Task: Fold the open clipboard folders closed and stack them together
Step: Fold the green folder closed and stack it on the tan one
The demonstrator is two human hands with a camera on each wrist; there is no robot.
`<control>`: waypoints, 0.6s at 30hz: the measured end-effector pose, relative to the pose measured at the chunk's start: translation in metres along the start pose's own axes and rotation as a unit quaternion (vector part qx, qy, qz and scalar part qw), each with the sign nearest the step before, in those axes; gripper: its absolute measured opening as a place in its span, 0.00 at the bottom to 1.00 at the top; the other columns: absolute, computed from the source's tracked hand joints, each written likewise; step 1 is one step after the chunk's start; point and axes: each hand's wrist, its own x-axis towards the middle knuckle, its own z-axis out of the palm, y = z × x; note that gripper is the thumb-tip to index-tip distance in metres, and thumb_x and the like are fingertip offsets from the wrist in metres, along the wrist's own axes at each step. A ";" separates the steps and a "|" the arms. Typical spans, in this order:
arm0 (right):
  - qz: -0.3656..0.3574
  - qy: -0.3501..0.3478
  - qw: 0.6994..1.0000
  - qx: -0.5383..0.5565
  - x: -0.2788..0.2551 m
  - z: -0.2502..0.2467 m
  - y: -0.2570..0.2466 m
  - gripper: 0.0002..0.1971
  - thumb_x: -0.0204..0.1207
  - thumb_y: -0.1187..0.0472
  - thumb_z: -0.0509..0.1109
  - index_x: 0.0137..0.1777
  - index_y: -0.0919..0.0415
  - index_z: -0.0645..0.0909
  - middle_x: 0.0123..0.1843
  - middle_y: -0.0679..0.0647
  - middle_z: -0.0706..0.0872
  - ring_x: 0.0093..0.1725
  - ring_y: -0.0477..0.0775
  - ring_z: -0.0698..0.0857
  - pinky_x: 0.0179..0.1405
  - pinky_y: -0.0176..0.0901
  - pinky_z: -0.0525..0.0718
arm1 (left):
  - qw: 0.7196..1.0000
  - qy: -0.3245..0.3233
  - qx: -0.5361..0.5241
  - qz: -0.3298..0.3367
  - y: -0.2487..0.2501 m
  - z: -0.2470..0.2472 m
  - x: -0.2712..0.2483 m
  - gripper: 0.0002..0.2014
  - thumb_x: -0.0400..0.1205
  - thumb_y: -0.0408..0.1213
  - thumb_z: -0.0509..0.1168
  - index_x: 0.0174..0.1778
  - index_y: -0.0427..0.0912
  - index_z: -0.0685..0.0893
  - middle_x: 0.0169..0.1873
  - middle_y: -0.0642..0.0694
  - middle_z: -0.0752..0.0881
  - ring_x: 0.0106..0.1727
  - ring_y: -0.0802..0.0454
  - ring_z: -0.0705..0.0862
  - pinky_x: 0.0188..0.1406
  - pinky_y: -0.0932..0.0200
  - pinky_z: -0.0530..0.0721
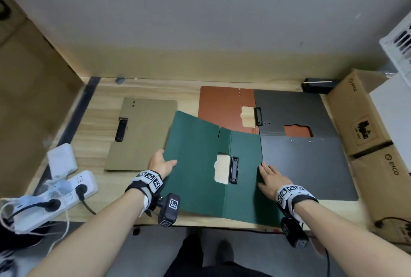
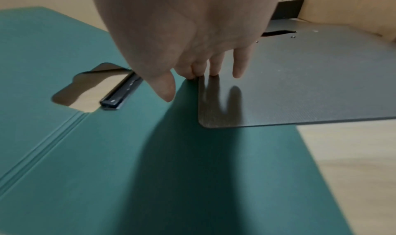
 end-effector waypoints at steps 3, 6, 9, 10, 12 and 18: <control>-0.002 -0.004 1.000 -0.011 -0.002 0.000 0.001 0.38 0.82 0.48 0.57 0.87 0.54 0.44 0.89 0.49 0.39 0.88 0.56 0.46 0.84 0.56 0.57 | 0.999 0.031 0.013 -0.022 -0.016 -0.028 -0.005 0.31 0.75 0.39 0.75 0.73 0.37 0.75 0.67 0.37 0.84 0.66 0.37 0.82 0.68 0.46 0.79; -0.021 0.029 0.997 -0.070 -0.003 0.001 -0.014 0.37 0.80 0.48 0.58 0.86 0.56 0.48 0.89 0.52 0.43 0.87 0.57 0.43 0.84 0.58 0.53 | 0.997 0.067 0.012 -0.033 -0.027 -0.055 -0.007 0.33 0.77 0.38 0.75 0.76 0.37 0.72 0.70 0.36 0.81 0.70 0.35 0.79 0.71 0.46 0.77; -0.075 0.014 0.994 -0.075 0.000 0.008 -0.048 0.38 0.80 0.49 0.58 0.86 0.58 0.46 0.89 0.55 0.41 0.88 0.57 0.43 0.85 0.57 0.53 | 0.996 0.082 0.003 -0.026 -0.032 -0.076 -0.008 0.29 0.76 0.37 0.75 0.72 0.36 0.75 0.66 0.35 0.84 0.66 0.35 0.82 0.68 0.43 0.79; -0.078 0.002 0.995 -0.059 0.003 0.010 -0.057 0.39 0.80 0.49 0.58 0.86 0.59 0.45 0.89 0.56 0.40 0.88 0.57 0.44 0.85 0.56 0.54 | 0.996 0.084 0.001 -0.018 -0.033 -0.080 -0.009 0.27 0.76 0.35 0.75 0.69 0.35 0.77 0.64 0.36 0.85 0.64 0.35 0.83 0.66 0.44 0.81; -0.082 -0.006 0.996 -0.039 0.011 0.010 -0.072 0.40 0.79 0.49 0.59 0.87 0.59 0.44 0.89 0.57 0.39 0.88 0.57 0.44 0.85 0.56 0.56 | 0.995 0.100 0.007 -0.006 -0.031 -0.091 -0.014 0.22 0.76 0.33 0.74 0.65 0.34 0.79 0.59 0.38 0.86 0.60 0.37 0.85 0.61 0.49 0.82; -0.097 -0.036 0.995 0.014 0.019 -0.005 -0.081 0.39 0.78 0.46 0.61 0.85 0.61 0.54 0.88 0.60 0.47 0.87 0.61 0.52 0.83 0.55 0.60 | 0.994 0.088 0.063 0.031 -0.007 -0.111 -0.029 0.19 0.76 0.34 0.72 0.63 0.37 0.82 0.60 0.42 0.87 0.61 0.40 0.85 0.64 0.47 0.82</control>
